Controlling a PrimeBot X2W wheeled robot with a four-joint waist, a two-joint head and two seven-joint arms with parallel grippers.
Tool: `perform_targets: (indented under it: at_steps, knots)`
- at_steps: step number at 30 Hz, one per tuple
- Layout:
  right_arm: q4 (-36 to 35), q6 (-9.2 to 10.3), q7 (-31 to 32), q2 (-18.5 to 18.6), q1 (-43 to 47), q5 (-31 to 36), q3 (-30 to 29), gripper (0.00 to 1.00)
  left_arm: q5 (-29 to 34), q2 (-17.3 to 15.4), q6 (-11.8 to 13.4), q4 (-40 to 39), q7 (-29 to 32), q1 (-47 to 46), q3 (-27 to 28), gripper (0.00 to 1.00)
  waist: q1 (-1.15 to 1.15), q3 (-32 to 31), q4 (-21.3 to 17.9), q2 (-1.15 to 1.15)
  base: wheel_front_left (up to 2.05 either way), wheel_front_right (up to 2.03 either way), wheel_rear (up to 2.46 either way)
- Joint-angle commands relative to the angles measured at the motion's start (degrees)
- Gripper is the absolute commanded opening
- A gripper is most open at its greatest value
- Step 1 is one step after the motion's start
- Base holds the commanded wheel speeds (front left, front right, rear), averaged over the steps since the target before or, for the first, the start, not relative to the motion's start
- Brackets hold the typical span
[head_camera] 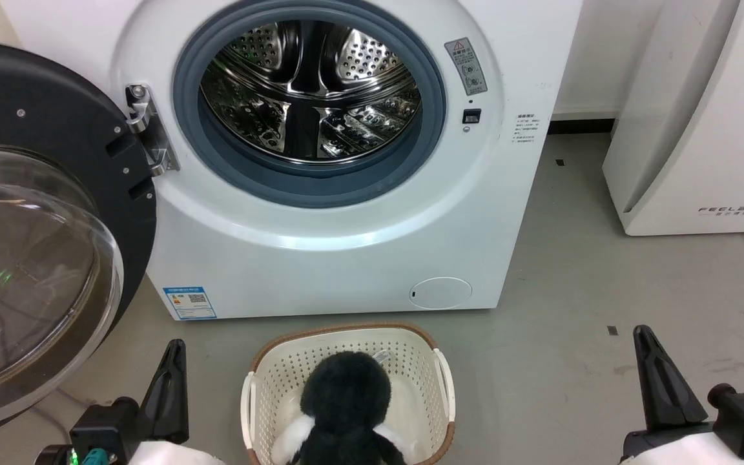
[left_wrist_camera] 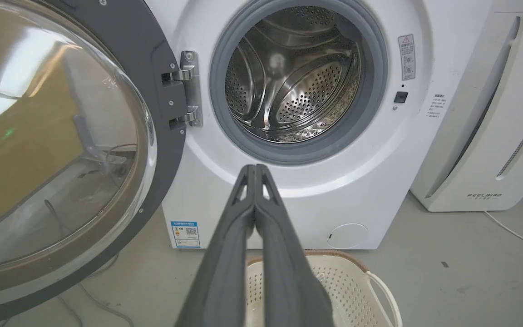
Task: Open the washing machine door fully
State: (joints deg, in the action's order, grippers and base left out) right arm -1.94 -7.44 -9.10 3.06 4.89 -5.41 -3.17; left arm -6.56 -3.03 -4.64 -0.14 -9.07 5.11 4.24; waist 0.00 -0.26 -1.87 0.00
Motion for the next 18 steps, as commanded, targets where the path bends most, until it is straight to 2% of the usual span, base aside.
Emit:
perform_targets:
  at_steps: [1,18]
  knots:
    - [0.22,-0.02,0.33,-0.07,-1.00,0.52,0.21,0.00,0.59,0.03,0.35,0.06,0.34,-1.02,-0.20,0.00,0.00,0.00,0.03,0.00,0.00,0.00,0.00]
    - [0.61,-0.02,2.33,-0.10,-1.88,1.64,0.88,0.00,1.95,0.05,1.33,0.07,2.33,-1.95,-1.12,0.00,0.00,0.06,0.45,0.00,0.00,0.00,0.00]
